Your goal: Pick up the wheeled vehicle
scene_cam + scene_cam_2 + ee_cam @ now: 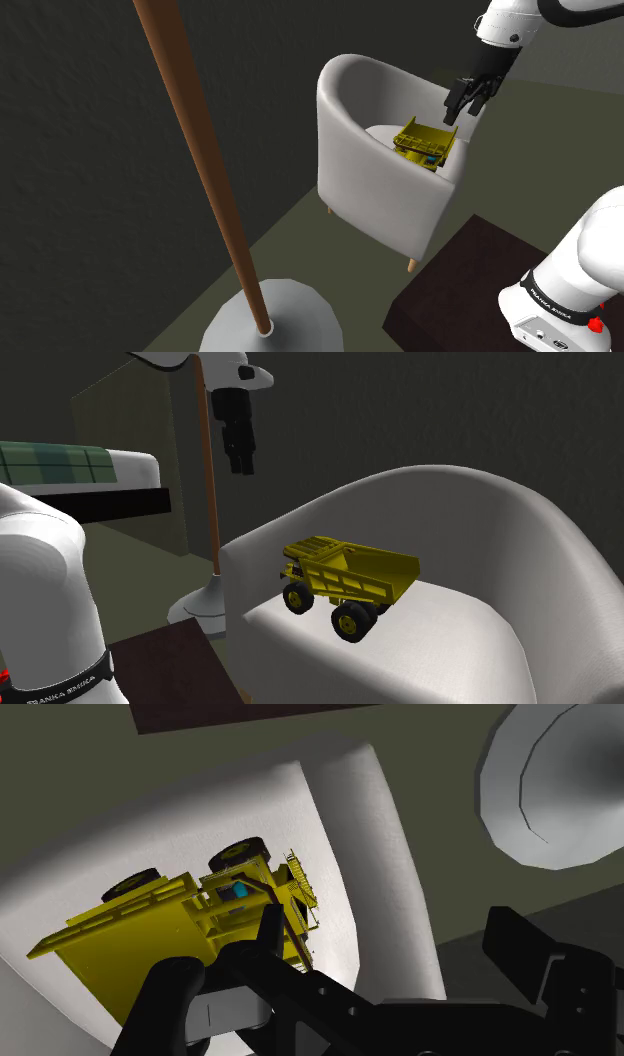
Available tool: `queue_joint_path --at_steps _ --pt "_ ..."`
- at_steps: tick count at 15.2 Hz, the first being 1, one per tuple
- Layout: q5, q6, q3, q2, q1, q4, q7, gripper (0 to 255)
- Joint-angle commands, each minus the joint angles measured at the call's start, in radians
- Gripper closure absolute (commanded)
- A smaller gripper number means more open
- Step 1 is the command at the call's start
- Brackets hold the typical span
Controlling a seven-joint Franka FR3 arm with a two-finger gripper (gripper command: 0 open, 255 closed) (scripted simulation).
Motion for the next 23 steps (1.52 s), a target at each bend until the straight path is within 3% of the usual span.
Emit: queue_joint_path --at_steps 1,12,23 --pt "0.0 0.0 0.0 0.0 0.0 0.0 0.0 0" --pt "0.003 0.17 -0.006 0.437 -0.111 0.176 0.223 0" --pt "0.021 0.229 -0.067 0.845 -0.191 0.435 0.412 0"
